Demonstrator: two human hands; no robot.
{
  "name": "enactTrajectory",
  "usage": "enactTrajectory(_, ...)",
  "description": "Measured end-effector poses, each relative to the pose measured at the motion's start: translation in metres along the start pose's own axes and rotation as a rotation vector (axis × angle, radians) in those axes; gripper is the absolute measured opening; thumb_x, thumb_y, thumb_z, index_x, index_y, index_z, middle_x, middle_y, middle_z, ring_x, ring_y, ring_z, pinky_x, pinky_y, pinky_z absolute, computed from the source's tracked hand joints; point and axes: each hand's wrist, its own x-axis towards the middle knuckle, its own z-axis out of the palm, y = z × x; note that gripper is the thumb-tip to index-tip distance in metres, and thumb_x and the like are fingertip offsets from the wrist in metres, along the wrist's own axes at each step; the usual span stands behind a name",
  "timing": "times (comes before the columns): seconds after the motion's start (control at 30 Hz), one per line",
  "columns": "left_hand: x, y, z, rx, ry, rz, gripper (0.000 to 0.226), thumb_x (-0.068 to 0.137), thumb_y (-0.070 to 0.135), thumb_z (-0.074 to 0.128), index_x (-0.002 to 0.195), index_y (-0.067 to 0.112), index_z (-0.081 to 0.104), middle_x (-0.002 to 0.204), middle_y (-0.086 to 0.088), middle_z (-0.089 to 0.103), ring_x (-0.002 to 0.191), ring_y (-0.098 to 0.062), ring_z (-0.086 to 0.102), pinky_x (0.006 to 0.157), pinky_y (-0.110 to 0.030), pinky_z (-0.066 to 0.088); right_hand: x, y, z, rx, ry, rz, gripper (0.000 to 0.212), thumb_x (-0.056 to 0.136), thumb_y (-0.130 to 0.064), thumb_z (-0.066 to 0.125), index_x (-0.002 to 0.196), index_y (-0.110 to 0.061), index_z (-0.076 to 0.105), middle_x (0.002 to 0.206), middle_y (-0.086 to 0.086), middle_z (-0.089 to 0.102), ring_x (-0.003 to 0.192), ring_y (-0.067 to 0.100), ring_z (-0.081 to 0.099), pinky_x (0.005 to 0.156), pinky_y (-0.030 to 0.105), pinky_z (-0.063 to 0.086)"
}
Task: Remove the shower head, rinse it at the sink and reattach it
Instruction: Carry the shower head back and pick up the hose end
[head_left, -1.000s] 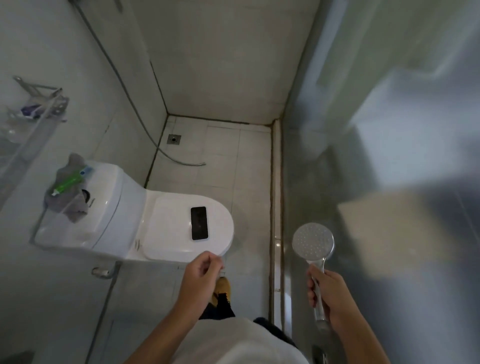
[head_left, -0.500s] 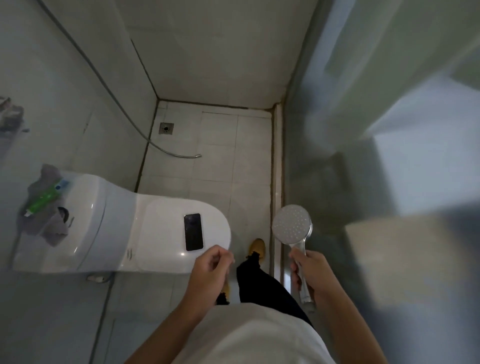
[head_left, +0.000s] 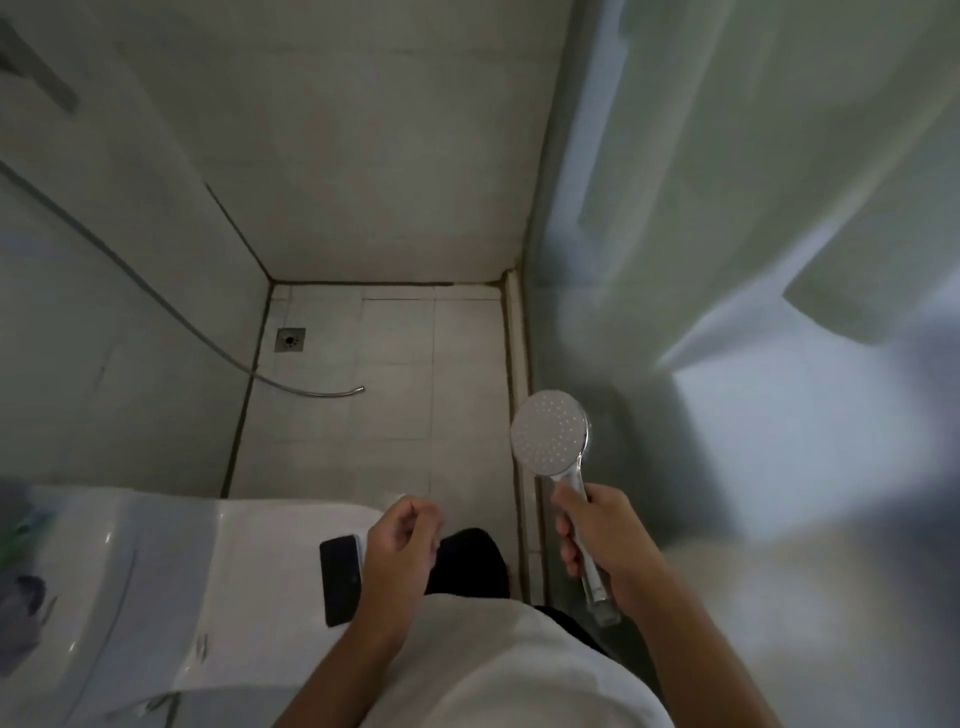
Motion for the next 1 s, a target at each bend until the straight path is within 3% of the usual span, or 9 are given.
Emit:
enactTrajectory(0.3, 0.073, 0.017, 0.025, -0.027, -0.023, -0.071, 0.026, 0.097, 0.006, 0.051, 0.071, 0.002, 0.057, 0.05, -0.003, 0.04, 0.046, -0.01, 0.034, 0.044, -0.016, 0.031, 0.06, -0.029, -0.009, -0.034, 0.028, 0.114, 0.028, 0.103, -0.02, 0.049, 0.084, -0.001, 0.058, 0.061, 0.009, 0.055, 0.044, 0.015, 0.048, 0.044, 0.026, 0.046)
enactTrajectory(0.5, 0.158, 0.041, 0.031, -0.018, -0.054, -0.112, 0.029, 0.097, 0.008, 0.052, 0.068, 0.009, 0.057, 0.05, 0.0, 0.043, 0.047, -0.009, 0.038, 0.046, -0.017, 0.034, 0.137, -0.075, 0.0, -0.096, 0.05, 0.167, 0.026, 0.103, -0.017, 0.048, 0.084, -0.001, 0.058, 0.059, 0.007, 0.055, 0.044, 0.015, 0.048, 0.047, 0.025, 0.045)
enactTrajectory(0.63, 0.226, 0.066, 0.004, -0.057, 0.071, -0.134, 0.031, 0.096, 0.008, 0.052, 0.066, 0.009, 0.055, 0.053, -0.004, 0.042, 0.049, -0.011, 0.037, 0.049, -0.025, 0.032, 0.21, -0.131, 0.036, -0.13, 0.06, 0.195, 0.021, 0.103, -0.013, 0.048, 0.088, 0.0, 0.056, 0.059, 0.007, 0.053, 0.043, 0.014, 0.048, 0.04, 0.023, 0.045)
enactTrajectory(0.77, 0.286, 0.09, -0.027, -0.072, 0.269, -0.137, 0.033, 0.094, 0.007, 0.053, 0.062, 0.012, 0.051, 0.05, 0.003, 0.043, 0.049, -0.01, 0.038, 0.053, -0.028, 0.034, 0.271, -0.187, 0.086, -0.219, -0.029, 0.193, 0.03, 0.101, -0.013, 0.051, 0.073, -0.002, 0.055, 0.055, 0.011, 0.051, 0.042, 0.018, 0.045, 0.043, 0.026, 0.04)
enactTrajectory(0.9, 0.327, 0.099, -0.043, -0.085, 0.304, -0.163, 0.032, 0.095, 0.009, 0.054, 0.063, 0.012, 0.053, 0.051, 0.004, 0.044, 0.05, -0.01, 0.039, 0.055, -0.029, 0.034, 0.31, -0.226, 0.136, -0.204, -0.127, 0.156, 0.027, 0.099, -0.012, 0.053, 0.073, -0.004, 0.054, 0.061, 0.013, 0.05, 0.038, 0.016, 0.044, 0.039, 0.027, 0.038)
enactTrajectory(1.0, 0.354, 0.097, -0.047, -0.095, 0.318, -0.215, 0.029, 0.094, 0.011, 0.055, 0.065, 0.012, 0.054, 0.053, 0.003, 0.044, 0.051, -0.01, 0.039, 0.054, -0.029, 0.033, 0.331, -0.246, 0.158, -0.262, -0.2, 0.156, 0.023, 0.101, -0.017, 0.053, 0.085, -0.001, 0.059, 0.062, 0.009, 0.054, 0.04, 0.015, 0.047, 0.04, 0.027, 0.04)
